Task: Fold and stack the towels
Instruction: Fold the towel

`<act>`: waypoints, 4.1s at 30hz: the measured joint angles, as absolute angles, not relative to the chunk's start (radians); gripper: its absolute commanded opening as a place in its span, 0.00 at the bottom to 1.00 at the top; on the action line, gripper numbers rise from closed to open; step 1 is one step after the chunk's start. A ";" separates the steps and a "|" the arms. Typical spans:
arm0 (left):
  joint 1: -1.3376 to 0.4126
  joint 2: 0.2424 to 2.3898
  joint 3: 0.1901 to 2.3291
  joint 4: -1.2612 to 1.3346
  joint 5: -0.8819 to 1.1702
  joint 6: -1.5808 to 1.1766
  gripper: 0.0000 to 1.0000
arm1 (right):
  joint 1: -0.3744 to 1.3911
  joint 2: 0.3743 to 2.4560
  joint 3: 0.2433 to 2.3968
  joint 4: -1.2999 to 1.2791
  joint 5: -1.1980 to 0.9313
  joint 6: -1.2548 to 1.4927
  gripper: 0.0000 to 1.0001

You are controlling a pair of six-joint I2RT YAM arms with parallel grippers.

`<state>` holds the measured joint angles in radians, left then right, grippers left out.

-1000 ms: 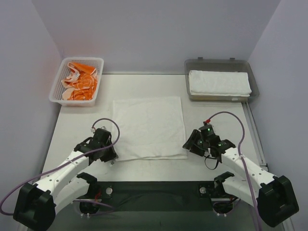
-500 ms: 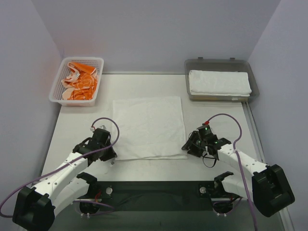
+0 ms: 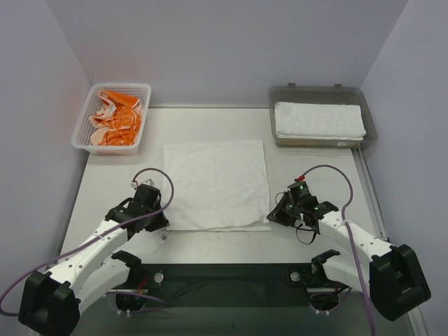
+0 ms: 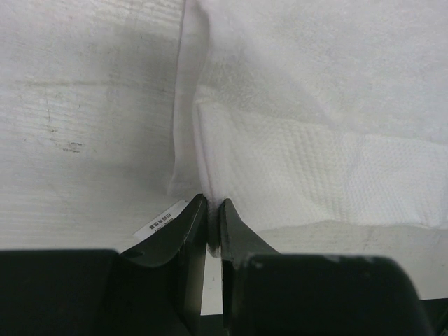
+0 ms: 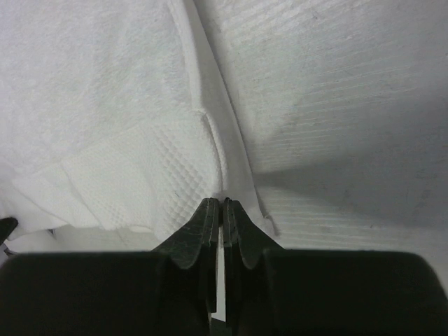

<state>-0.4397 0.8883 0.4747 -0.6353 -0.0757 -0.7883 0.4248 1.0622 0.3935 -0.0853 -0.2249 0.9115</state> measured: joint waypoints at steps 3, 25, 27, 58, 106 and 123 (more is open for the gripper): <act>-0.435 0.909 0.508 -0.638 -0.089 -0.768 0.14 | 0.425 1.041 0.408 -0.115 -0.224 0.905 0.00; -0.247 1.138 0.508 -0.504 -0.035 -0.684 0.14 | 0.425 1.131 0.366 -0.120 -0.365 0.927 0.00; -0.245 1.150 0.511 -0.490 -0.031 -0.684 0.14 | 0.425 1.139 0.366 -0.105 -0.373 0.928 0.00; -0.239 1.160 0.523 -0.493 -0.028 -0.670 0.14 | 0.492 1.130 0.385 -0.233 -0.393 0.938 0.03; -0.326 1.080 0.510 -0.535 -0.003 -0.696 0.41 | 0.503 1.312 0.542 -0.274 -0.392 0.783 0.21; -0.378 0.958 0.501 -0.640 -0.044 -0.775 0.62 | 0.479 0.967 0.560 -0.427 -0.200 0.783 0.62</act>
<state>-0.3779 0.9577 0.5014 -0.6399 -0.0437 -0.7746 0.4793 0.9668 0.5598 -0.4274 -0.2005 0.7826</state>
